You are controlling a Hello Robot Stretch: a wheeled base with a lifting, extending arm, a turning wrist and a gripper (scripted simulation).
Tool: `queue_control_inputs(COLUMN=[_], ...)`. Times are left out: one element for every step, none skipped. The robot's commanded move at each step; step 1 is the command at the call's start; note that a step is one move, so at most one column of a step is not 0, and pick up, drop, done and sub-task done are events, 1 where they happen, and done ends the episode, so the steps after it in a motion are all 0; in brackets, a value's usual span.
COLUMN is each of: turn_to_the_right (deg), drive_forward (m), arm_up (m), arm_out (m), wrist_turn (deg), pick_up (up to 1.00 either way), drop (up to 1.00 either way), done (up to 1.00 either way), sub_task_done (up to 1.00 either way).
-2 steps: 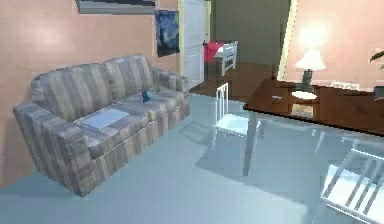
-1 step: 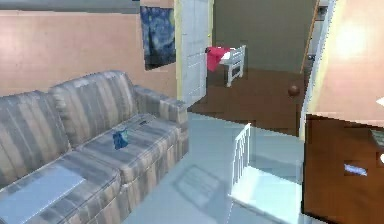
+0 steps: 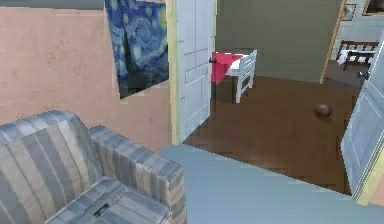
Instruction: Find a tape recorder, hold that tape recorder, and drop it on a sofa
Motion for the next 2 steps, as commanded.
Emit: queue_control_inputs(turn_to_the_right=[24.0,0.0], drive_forward=[0.00,0.10], arm_up=[0.00,0.00], arm_out=[0.00,0.00], wrist_turn=[0.0,0.0], pick_up=[0.00,0.00], drop=[0.00,0.00], done=[0.00,0.00], sub_task_done=[0.00,0.00])
